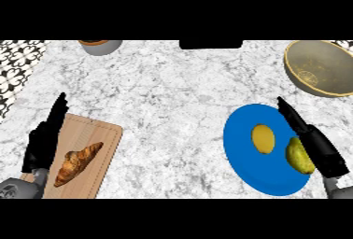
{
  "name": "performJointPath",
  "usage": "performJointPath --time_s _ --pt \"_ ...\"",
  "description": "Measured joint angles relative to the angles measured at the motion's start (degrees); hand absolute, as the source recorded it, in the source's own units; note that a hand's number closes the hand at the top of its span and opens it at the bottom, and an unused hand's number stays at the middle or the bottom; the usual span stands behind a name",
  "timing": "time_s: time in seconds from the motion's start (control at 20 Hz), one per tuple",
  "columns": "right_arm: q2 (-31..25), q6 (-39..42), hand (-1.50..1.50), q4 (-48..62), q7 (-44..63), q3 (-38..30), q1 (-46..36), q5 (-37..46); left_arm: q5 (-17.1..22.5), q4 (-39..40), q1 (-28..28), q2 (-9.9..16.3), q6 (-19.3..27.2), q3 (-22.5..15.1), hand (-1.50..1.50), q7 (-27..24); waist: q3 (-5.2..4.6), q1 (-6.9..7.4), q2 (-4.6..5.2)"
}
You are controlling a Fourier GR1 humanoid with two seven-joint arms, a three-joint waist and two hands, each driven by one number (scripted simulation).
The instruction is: Pick the lemon from the plate and place it in the bowl
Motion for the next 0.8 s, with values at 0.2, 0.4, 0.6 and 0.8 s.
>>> performJointPath --time_s 0.2,0.4,0.6,0.8 --pt "3.5 -8.6 1.50 -2.6 2.2 -4.3 0.9 -0.1 0.6 -3.0 -1.5 -1.2 -3.0 -1.6 0.00 -0.3 -0.79 -1.02 0.84" --pt "3.0 -19.8 1.50 -0.9 5.4 -9.4 2.9 4.7 2.4 -6.3 -2.4 -4.1 -7.1 -4.7 0.00 -1.4 -1.54 -3.31 1.30" --pt "10.3 -31.8 -1.50 -0.9 8.5 -9.9 3.8 8.2 3.9 -8.5 -3.1 -6.1 -11.2 -7.3 0.00 -1.5 -1.35 -1.66 1.59" --pt "10.1 -36.9 -1.50 -1.3 14.9 -6.9 2.7 16.7 3.8 -8.3 -5.0 -8.4 -13.5 -8.2 0.00 -0.9 -1.32 -0.44 1.75"
